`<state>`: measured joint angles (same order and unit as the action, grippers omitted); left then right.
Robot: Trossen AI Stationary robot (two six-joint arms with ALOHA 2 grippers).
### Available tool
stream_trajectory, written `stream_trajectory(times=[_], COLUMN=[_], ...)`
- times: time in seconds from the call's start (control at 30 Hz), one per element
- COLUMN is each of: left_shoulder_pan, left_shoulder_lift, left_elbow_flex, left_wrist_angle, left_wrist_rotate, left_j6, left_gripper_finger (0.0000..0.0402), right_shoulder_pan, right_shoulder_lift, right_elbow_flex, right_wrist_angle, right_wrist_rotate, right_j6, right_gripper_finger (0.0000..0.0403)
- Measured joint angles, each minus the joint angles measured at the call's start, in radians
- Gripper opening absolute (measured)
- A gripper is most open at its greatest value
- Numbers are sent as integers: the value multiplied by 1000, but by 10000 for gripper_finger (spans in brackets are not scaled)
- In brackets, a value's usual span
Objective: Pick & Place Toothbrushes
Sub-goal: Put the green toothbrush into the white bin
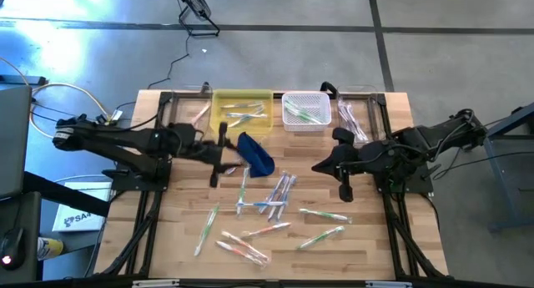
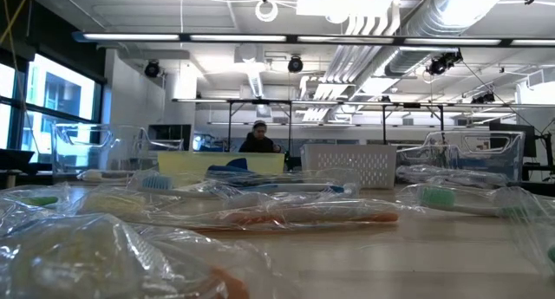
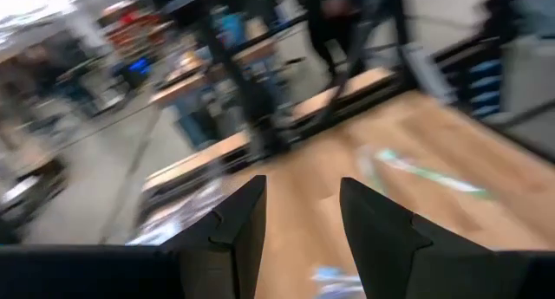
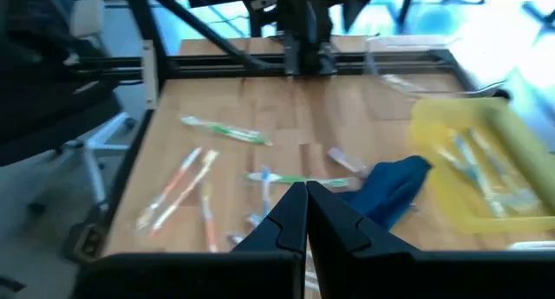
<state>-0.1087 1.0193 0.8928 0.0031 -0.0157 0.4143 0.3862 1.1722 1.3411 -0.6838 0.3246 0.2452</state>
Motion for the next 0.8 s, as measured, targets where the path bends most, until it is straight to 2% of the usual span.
stream_trajectory(times=[0.13,0.3,0.53,0.8], left_shoulder_pan=[-78,-153,-216,-213], left_shoulder_lift=[0,1,1,1], left_elbow_flex=[0,0,0,0], left_wrist_angle=[2,3,2,-3], left_wrist_rotate=[35,35,35,33], left_j6=[-48,-210,-448,-565], left_gripper_finger=[143,143,143,143], right_shoulder_pan=[0,0,0,0], right_shoulder_lift=[15,45,111,191], right_elbow_flex=[0,0,0,0], right_wrist_angle=[0,0,79,178], right_wrist_rotate=[-64,-141,-141,-115], right_j6=[21,21,24,66], right_gripper_finger=[2,2,2,2])
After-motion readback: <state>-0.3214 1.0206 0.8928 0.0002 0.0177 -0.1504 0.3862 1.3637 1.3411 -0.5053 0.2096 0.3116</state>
